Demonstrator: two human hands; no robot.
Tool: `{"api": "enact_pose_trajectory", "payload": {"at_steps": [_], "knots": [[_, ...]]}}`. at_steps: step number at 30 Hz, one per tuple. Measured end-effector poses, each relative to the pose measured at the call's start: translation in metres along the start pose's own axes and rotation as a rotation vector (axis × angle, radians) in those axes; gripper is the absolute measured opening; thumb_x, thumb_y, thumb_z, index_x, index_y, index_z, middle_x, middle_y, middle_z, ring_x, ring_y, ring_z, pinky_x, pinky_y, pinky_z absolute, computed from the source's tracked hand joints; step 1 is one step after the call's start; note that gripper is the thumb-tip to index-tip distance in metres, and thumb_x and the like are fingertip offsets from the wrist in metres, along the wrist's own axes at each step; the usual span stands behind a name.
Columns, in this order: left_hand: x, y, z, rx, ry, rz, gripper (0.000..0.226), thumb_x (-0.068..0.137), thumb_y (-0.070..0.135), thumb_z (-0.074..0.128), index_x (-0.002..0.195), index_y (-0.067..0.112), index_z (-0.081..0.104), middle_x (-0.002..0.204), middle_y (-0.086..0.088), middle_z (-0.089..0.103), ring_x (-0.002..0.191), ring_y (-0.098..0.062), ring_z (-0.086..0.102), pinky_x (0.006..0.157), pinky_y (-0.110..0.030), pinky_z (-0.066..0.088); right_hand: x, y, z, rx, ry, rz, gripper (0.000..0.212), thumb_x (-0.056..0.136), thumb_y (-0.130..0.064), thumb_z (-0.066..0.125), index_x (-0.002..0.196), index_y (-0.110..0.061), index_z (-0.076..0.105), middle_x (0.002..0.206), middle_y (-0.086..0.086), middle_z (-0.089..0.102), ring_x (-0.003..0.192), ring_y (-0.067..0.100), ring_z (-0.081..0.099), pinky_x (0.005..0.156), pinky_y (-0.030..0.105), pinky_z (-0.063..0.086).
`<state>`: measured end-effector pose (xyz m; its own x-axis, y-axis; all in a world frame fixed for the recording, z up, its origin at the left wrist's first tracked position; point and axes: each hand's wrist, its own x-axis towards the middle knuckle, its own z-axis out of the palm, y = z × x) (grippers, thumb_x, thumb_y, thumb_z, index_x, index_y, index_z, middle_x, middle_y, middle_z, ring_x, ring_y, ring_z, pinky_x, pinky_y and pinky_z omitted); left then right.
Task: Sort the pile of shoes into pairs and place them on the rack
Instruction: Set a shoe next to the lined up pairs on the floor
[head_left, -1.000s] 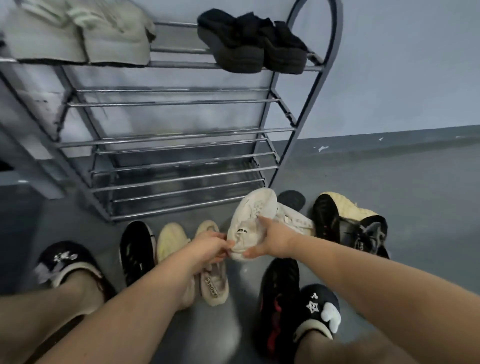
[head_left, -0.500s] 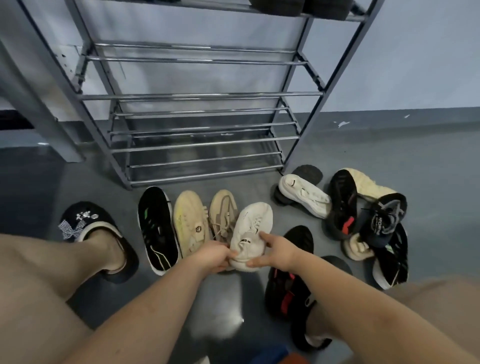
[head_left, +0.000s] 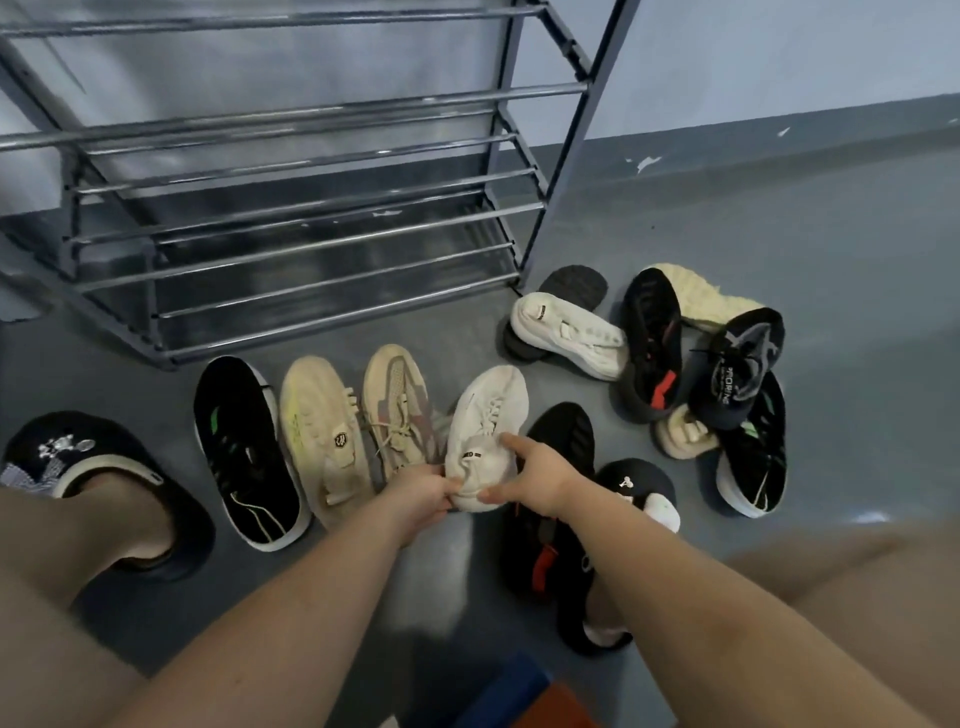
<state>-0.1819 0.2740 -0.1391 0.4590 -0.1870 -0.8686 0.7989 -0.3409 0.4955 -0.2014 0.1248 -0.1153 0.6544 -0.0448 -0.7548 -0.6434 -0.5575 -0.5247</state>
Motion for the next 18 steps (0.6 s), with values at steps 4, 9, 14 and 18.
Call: {"api": "enact_pose_trajectory", "payload": {"at_steps": [4, 9, 14, 18], "knots": [[0.025, -0.009, 0.000, 0.164, 0.035, 0.026, 0.045, 0.073, 0.003, 0.064, 0.115, -0.011, 0.059, 0.096, -0.019, 0.067, 0.088, -0.032, 0.066, 0.077, -0.035, 0.059, 0.005, 0.003, 0.002, -0.014, -0.030, 0.037, 0.096, 0.074, -0.026, 0.079, 0.151, -0.014, 0.022, 0.153, 0.006, 0.030, 0.137, 0.021, 0.036, 0.109, 0.026, 0.032], [0.018, -0.012, -0.004, 0.521, 0.092, 0.062, 0.044, 0.080, 0.008, 0.056, 0.123, 0.003, 0.059, 0.123, -0.016, 0.062, 0.114, -0.030, 0.058, 0.097, -0.031, 0.046, 0.004, 0.008, 0.010, -0.063, -0.113, 0.087, 0.106, 0.073, -0.032, 0.079, 0.153, -0.015, 0.012, 0.156, 0.007, 0.025, 0.140, 0.024, 0.033, 0.114, 0.034, 0.030], [-0.005, -0.015, -0.011, 0.916, 0.163, 0.186, 0.057, 0.092, 0.030, 0.046, 0.144, 0.012, 0.033, 0.149, -0.012, 0.037, 0.135, -0.028, 0.039, 0.109, -0.034, 0.033, -0.008, 0.011, 0.013, -0.613, -0.038, -0.009, 0.104, 0.078, -0.039, 0.071, 0.153, -0.021, 0.001, 0.160, 0.010, 0.008, 0.143, 0.031, 0.024, 0.113, 0.042, 0.031], [-0.011, -0.023, -0.018, 1.243, 0.197, 0.293, 0.070, 0.096, 0.041, 0.035, 0.152, 0.015, 0.002, 0.160, -0.008, 0.000, 0.148, -0.025, 0.006, 0.119, -0.038, 0.012, -0.020, 0.011, 0.014, -0.767, 0.063, -0.055, 0.096, 0.085, -0.040, 0.063, 0.153, -0.022, -0.002, 0.161, 0.009, 0.000, 0.145, 0.030, 0.017, 0.112, 0.044, 0.030]]}}
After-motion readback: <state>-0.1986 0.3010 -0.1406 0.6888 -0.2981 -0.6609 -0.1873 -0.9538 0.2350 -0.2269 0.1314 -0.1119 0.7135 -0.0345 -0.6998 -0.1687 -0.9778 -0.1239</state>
